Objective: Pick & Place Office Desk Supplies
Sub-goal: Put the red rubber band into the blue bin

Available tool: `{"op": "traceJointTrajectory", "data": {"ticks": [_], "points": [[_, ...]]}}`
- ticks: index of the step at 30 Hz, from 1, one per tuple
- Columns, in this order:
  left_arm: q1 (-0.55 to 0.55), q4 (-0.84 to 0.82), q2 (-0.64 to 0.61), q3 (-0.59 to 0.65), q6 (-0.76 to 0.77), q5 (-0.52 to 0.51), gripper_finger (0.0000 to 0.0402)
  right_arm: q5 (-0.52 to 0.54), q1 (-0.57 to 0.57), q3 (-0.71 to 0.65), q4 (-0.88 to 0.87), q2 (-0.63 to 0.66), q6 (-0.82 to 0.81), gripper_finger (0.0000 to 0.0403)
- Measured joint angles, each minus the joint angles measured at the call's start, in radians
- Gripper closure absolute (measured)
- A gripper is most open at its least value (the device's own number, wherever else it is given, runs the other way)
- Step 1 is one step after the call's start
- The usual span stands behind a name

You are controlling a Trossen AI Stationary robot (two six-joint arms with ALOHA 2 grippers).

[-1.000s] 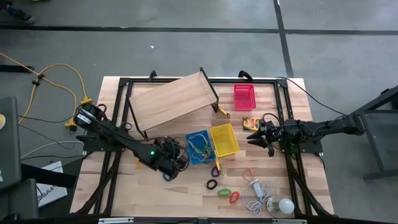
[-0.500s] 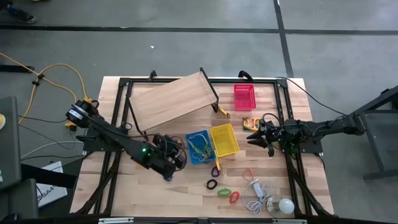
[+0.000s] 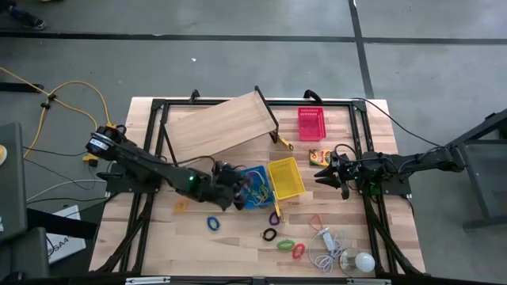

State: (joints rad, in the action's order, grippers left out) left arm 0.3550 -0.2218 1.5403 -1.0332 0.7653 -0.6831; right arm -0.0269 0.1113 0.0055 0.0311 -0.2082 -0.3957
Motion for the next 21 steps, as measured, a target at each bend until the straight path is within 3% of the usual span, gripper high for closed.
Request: {"op": "traceJointTrajectory", "data": {"ticks": [21], "points": [[-0.034,0.031,0.06,0.001,-0.066,0.101,0.0397,-0.001,0.0,0.0,-0.001,0.0,0.0,0.0314]]}}
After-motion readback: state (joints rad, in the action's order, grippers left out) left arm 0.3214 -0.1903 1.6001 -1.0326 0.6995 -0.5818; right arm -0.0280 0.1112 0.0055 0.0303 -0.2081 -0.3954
